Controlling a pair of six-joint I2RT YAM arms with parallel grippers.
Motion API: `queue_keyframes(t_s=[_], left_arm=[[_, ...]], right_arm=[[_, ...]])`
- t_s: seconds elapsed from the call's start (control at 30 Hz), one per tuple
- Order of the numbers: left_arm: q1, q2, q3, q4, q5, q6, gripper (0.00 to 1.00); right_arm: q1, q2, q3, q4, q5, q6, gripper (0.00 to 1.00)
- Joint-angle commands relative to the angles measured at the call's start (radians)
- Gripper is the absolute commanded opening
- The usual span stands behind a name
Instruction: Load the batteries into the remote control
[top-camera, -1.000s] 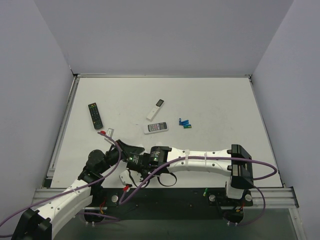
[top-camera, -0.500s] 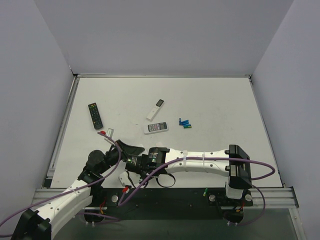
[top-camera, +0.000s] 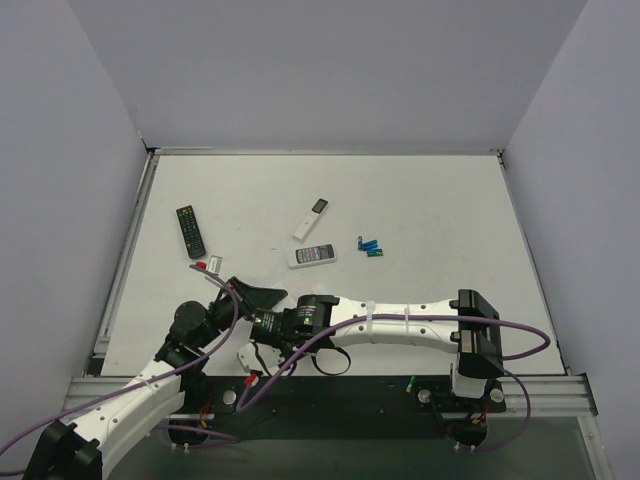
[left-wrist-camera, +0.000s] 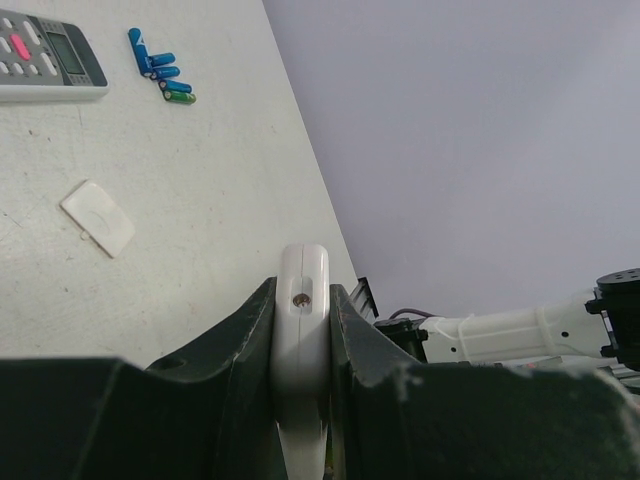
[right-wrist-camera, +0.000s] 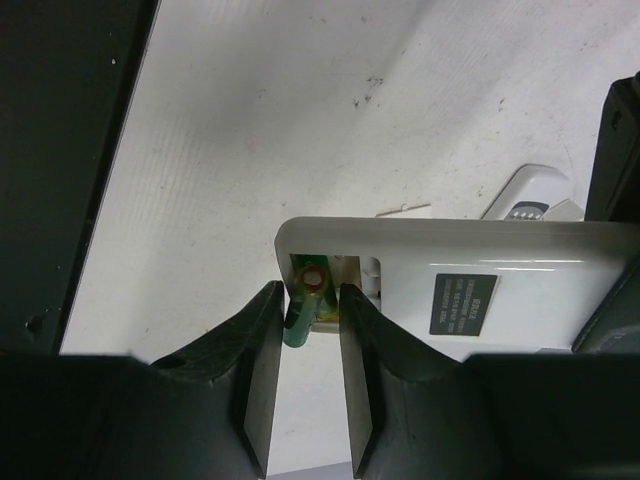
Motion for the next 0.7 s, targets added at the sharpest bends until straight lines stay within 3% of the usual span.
queue_keyframes(t_s=[0.0, 0.13, 0.23, 0.33, 0.67], left_arm=[[-0.005, -0.012, -0.023, 0.100, -0.021, -0.037, 0.00], [-0.005, 0.000, -0.023, 0.102, -0.024, -0.045, 0.00], [-0.005, 0.011, -0.023, 0.105, -0.019, -0.048, 0.00], [-0.005, 0.014, -0.023, 0.094, -0.022, -0.052, 0.00], [-0.005, 0.052, -0.014, 0.105, 0.008, -0.031, 0.00]], right_arm=[[0.009, -0.028, 0.046, -0.031, 0.036, -0.016, 0.25], [0.004, -0.023, 0.052, -0.031, 0.036, -0.029, 0.23], [-0.002, -0.020, 0.051, -0.034, 0.031, -0.032, 0.10], [-0.005, -0.025, 0.049, -0.034, 0.034, -0.035, 0.05], [-0.016, -0.030, 0.051, -0.033, 0.054, -0.035, 0.05]])
